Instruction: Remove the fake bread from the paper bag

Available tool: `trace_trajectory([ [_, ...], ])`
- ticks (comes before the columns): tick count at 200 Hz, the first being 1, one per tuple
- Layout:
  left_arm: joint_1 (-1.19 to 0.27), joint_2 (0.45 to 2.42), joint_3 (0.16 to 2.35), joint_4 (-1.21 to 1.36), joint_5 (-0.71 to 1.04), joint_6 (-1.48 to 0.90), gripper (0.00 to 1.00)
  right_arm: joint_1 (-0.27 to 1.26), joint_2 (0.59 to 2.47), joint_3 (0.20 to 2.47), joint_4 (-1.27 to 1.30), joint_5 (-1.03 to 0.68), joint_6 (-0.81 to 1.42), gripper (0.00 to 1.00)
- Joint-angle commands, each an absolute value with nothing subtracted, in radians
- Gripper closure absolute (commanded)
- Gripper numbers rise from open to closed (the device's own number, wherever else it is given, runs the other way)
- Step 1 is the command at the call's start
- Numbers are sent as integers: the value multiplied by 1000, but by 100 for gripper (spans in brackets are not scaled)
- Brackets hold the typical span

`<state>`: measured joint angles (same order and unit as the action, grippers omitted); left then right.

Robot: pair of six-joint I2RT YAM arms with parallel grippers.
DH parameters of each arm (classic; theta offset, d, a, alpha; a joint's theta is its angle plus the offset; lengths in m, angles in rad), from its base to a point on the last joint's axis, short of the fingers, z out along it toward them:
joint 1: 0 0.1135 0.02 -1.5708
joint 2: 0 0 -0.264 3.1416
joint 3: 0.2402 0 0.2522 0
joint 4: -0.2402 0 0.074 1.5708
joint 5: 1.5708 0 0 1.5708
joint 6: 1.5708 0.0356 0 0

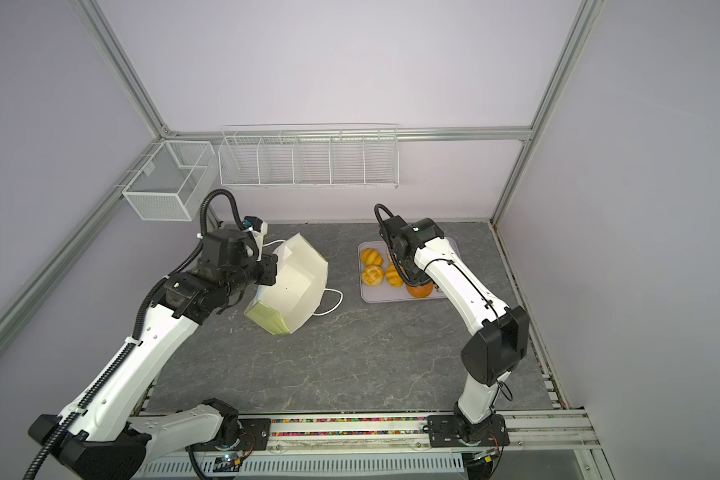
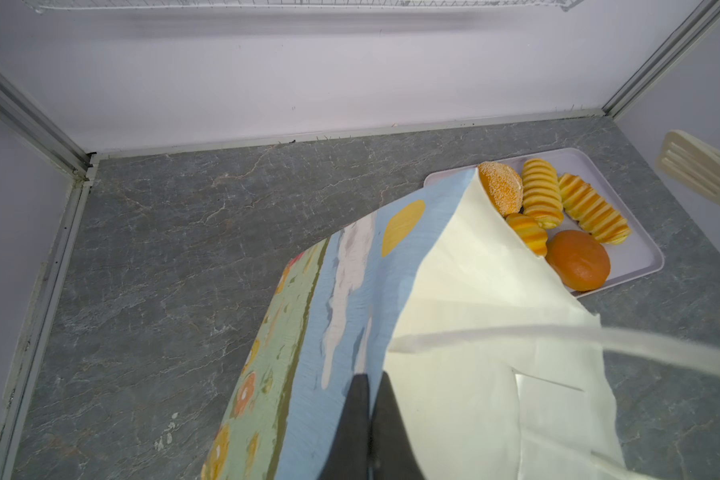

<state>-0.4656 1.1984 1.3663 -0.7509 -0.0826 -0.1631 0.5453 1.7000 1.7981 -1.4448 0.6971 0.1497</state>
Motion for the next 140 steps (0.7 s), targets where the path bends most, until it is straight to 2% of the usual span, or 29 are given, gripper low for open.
trace_trajectory([
  [1, -441, 1237, 1442, -789, -15, -167, 100, 564, 1595, 1742, -1385, 652, 180, 82],
  [67, -413, 1367, 1546, -724, 79, -253, 100, 567, 1345, 1518, -1239, 516, 162, 83],
  [140, -353, 1542, 1642, -632, 246, -389, 100, 567, 1256, 1405, -1198, 463, 157, 84],
])
